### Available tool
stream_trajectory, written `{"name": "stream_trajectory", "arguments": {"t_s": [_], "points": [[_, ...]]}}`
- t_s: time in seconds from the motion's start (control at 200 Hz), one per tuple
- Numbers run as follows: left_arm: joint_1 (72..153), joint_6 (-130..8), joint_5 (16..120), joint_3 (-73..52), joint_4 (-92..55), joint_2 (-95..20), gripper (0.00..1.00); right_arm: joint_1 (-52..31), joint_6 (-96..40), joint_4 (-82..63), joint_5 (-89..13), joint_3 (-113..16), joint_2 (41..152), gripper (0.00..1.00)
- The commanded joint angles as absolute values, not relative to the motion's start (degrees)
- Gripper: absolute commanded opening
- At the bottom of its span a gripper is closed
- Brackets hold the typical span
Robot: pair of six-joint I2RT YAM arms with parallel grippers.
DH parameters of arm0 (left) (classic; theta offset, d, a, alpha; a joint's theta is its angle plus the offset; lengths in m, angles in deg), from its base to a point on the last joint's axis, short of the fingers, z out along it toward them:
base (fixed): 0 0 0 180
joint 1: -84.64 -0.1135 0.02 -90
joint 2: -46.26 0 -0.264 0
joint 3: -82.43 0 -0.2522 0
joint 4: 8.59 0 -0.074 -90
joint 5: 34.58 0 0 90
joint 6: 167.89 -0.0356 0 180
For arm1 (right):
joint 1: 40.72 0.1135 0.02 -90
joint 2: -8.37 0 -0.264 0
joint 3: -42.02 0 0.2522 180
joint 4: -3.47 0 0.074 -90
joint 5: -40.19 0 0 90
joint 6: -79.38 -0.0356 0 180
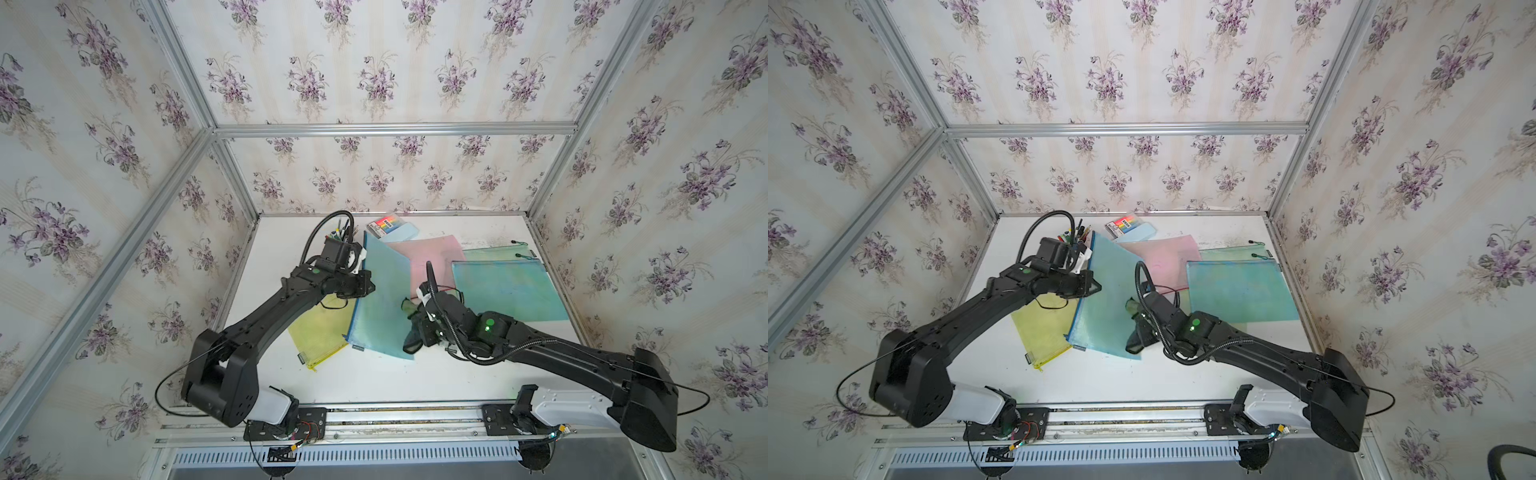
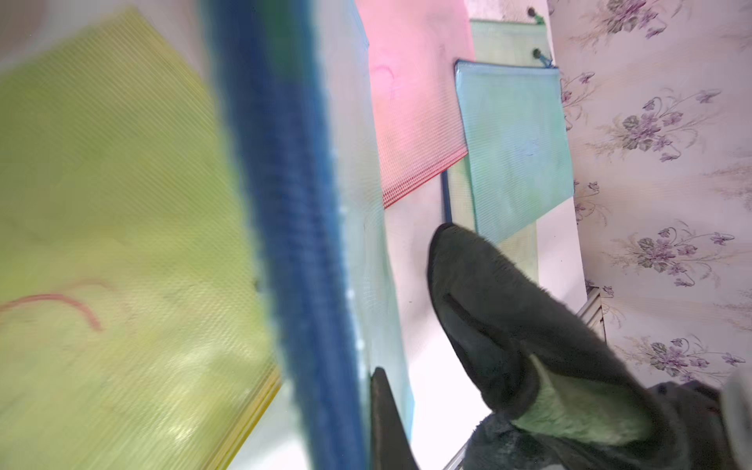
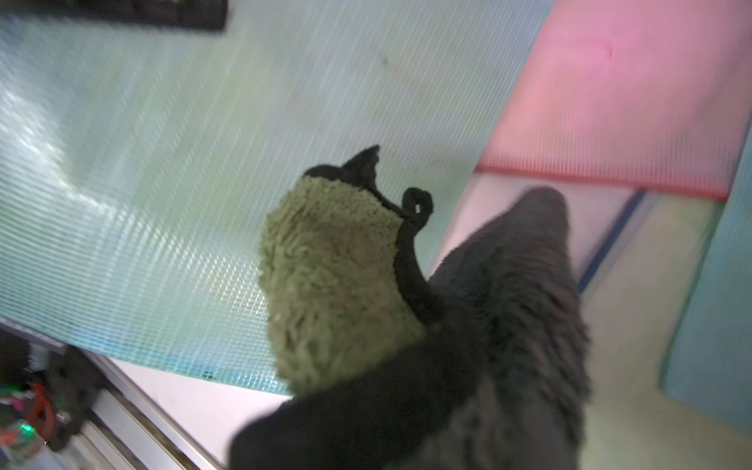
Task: Wipe the document bag
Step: Pick up the document bag from the center of the board, then place the document bag at the corner of the board.
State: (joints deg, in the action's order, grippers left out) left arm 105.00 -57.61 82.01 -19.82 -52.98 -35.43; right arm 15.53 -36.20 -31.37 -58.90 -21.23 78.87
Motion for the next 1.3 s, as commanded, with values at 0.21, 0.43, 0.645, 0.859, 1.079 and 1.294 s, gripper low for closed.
{"name": "stream_trajectory", "arguments": {"t_s": [0.21,0.43,0.645,0.859,1.079,1.294], "points": [[90.35,-74.09,64.66,6.71,-86.73,-41.52,0.00,12.29,-24.19,-27.93,-56.05,-34.93,94.76,0.13],[81.75,-77.94,63.64,16.09,-85.65,-44.47,0.02,6.13,-22.11,-26.93,-47.45,-42.39,101.76,0.14],[75.86,-81.08,57.99,27.00,-84.98,-61.85,0.01,0.17,-19.38,-31.77,-44.47,-52.10,109.34,0.14],[72.60,-81.24,56.39,41.51,-81.58,-79.47,0.00,-2.73,-19.72,-36.33,-45.77,-59.96,113.81,0.14],[69.12,-83.66,59.70,55.28,-82.53,-93.95,0.01,-2.83,-22.89,-39.01,-47.34,-64.14,117.80,0.14],[69.06,-86.05,60.65,55.54,-79.34,-97.05,0.61,-2.80,-24.15,-42.10,-48.86,-67.80,119.99,0.14]]}}
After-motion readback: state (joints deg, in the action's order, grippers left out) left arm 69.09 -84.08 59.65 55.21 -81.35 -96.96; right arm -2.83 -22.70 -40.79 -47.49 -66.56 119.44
